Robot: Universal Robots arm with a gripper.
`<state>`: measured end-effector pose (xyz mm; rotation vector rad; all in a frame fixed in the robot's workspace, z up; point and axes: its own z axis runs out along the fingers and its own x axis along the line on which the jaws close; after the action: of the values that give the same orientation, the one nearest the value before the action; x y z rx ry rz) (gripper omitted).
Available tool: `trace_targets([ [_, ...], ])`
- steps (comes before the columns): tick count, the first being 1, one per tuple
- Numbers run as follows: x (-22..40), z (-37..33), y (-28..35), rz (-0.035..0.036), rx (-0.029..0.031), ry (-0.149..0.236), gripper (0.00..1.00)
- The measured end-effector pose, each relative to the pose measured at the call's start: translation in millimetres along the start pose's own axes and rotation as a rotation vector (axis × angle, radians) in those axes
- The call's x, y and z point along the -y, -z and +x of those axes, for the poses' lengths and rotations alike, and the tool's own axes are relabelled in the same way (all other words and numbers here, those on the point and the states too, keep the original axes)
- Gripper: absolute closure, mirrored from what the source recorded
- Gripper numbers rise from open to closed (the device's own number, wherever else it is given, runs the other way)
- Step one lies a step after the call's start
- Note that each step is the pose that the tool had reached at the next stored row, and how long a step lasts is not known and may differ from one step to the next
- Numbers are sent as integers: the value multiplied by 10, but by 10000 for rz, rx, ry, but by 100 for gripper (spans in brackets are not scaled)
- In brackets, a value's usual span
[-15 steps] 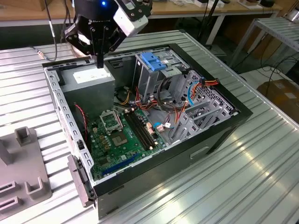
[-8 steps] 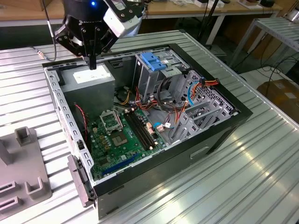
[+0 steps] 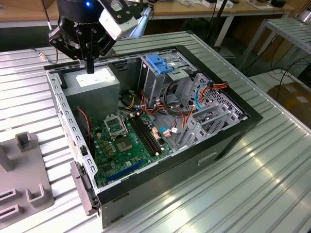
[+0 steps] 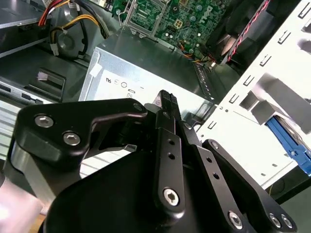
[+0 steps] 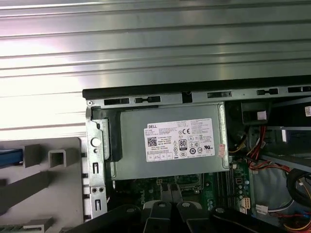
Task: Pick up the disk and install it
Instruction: 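Reach for the disk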
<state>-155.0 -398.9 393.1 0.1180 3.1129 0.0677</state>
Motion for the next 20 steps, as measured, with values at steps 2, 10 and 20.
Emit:
trace_targets([
  [2, 2, 25, 0, 1, -3, 1, 90],
  [10, 10, 127, 1, 1, -11, -1, 90],
  [20, 23, 302, 3, 2, -18, -1, 90],
])
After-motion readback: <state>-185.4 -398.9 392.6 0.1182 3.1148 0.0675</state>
